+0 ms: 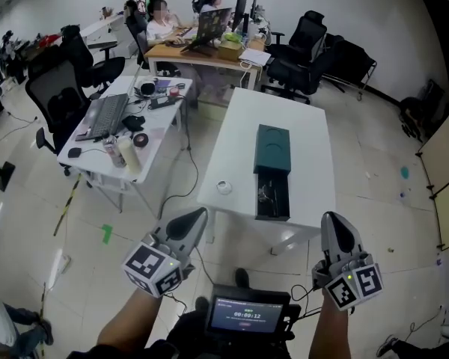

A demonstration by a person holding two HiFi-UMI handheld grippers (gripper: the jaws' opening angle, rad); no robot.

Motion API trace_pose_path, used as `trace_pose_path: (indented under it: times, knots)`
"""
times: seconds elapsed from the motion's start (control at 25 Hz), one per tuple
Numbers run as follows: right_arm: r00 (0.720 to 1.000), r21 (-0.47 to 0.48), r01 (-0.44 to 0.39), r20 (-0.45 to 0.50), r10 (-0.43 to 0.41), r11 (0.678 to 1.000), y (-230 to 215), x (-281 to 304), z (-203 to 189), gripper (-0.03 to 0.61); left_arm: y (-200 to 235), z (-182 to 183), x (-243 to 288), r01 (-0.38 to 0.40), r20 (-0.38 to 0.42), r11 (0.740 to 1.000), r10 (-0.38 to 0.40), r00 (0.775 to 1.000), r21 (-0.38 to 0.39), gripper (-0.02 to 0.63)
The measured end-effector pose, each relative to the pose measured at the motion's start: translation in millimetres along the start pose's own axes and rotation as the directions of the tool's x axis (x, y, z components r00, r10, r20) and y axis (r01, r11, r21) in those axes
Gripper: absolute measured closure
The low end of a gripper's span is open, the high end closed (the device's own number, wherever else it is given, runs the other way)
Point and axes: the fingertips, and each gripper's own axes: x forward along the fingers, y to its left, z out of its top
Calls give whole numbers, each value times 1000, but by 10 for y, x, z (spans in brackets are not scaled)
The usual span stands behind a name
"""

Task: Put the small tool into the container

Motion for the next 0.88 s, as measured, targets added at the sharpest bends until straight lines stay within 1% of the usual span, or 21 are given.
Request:
trace_pose_path:
  times: [0.12, 0.2, 0.32, 0.56, 0.64, 0.72, 0.88]
  knots:
    - [1000, 8, 11, -5, -11, 1000, 167, -180, 44, 558, -66, -32, -125, 24, 3, 999, -24, 1000, -26, 601]
    - [999, -13, 39, -20, -39, 999, 148, -385, 89, 558, -289, 23, -206, 50, 18, 998, -50, 999, -38, 601]
    - [998, -20, 68, -13, -69, 997, 111, -664, 168, 558, -603, 121, -322, 78, 26, 997, -78, 997, -7, 601]
    - [999, -4, 45, 30, -45, 999, 61, -1215, 245, 558, -1105, 118, -499, 57, 19, 997, -58, 998, 48, 601]
    - [999, 18, 37, 32, -38, 999, -28, -1493, 245, 558, -1404, 100, -497, 45, 22, 998, -46, 999, 48, 601]
    - [999, 35, 28, 42, -30, 999, -149, -1840, 289, 558, -1829, 103, -464, 48, 25, 997, -50, 998, 55, 601]
    - [998, 48, -14, 66, 11, 999, -361, -2598, 370, 558, -2749, 83, -491, 63, 18, 991, -66, 998, 118, 601]
